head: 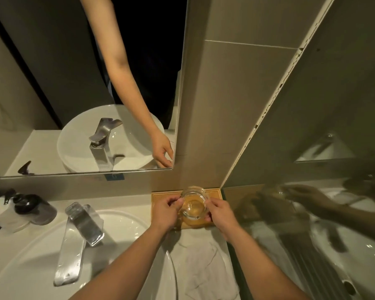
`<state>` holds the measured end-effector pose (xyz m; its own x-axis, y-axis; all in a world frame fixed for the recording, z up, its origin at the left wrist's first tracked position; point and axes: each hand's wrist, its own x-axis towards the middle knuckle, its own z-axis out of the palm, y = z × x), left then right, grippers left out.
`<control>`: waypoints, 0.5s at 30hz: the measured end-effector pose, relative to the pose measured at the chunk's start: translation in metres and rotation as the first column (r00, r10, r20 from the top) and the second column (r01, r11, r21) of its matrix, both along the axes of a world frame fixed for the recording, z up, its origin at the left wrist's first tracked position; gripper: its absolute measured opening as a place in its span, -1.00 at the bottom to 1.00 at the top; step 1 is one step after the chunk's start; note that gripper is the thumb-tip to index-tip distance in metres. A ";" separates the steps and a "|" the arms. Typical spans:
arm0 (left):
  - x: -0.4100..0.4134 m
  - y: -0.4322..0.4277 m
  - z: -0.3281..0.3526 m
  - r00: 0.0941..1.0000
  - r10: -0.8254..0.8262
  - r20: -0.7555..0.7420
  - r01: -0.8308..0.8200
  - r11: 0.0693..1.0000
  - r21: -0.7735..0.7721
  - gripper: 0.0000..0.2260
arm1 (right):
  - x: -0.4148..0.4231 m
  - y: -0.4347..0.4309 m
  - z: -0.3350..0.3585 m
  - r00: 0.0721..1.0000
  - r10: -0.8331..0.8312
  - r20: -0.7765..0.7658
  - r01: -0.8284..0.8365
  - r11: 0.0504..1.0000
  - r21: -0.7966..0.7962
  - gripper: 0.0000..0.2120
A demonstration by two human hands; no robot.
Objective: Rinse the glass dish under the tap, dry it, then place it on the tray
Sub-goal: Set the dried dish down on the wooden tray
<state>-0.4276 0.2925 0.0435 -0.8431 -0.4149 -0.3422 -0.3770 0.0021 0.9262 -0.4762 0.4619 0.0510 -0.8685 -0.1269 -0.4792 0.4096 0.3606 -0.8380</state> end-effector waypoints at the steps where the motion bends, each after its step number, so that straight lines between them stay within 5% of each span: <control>1: -0.002 0.001 -0.006 1.000 0.010 0.014 -0.010 1.000 0.000 -0.90 | -0.002 -0.002 -0.006 1.000 -0.007 0.007 0.006 1.000 0.015 -0.77; 6: -0.010 0.002 -0.030 0.996 0.035 0.082 -0.035 0.999 0.000 -0.90 | -0.016 -0.011 -0.037 0.995 -0.084 0.051 0.081 0.995 0.062 -0.91; 15: -0.021 0.001 -0.057 0.982 0.046 0.185 -0.034 0.997 -0.070 -0.87 | -0.031 -0.016 -0.063 0.999 -0.028 0.040 0.020 0.982 0.189 -0.86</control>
<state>-0.4482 0.2932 -0.0137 -0.7492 -0.4741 -0.4625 -0.5443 0.0427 0.8378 -0.5067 0.4454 -0.0116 -0.8489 -0.0105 -0.5285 0.4533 0.5000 -0.7379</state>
